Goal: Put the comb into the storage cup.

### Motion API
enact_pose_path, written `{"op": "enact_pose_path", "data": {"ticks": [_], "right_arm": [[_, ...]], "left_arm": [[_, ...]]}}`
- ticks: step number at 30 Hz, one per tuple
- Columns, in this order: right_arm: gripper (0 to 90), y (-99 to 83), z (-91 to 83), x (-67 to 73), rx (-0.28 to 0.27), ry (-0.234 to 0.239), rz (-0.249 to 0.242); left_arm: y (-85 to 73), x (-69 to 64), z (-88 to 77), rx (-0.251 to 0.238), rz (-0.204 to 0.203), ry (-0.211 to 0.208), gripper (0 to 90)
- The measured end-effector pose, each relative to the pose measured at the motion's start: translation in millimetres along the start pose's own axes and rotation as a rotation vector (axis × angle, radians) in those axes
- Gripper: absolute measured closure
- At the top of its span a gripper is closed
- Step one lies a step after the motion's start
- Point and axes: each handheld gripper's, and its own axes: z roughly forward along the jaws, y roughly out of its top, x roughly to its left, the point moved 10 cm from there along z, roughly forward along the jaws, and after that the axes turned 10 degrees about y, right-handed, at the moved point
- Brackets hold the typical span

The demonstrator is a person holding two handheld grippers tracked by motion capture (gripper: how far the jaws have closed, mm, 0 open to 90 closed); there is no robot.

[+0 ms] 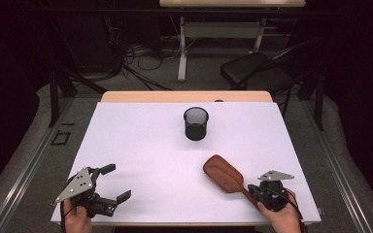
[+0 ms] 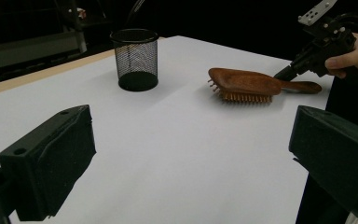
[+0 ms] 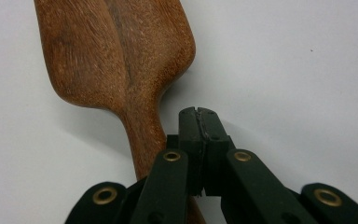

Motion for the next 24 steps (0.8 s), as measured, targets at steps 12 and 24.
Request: {"op": "enact_pose_path", "data": {"ticks": [12,24], "right_arm": [[89.3,0.4,-0.3,0.9,-0.004,0.002,-0.001],[85.4,1.1,-0.2,-1.6,-0.015,0.0,0.009]], "left_arm": [[0.1,0.1,0.2,-0.003,-0.001,0.002,0.2],[-0.7,0.2,0.4,0.004,0.002,0.001,0.2]]}}
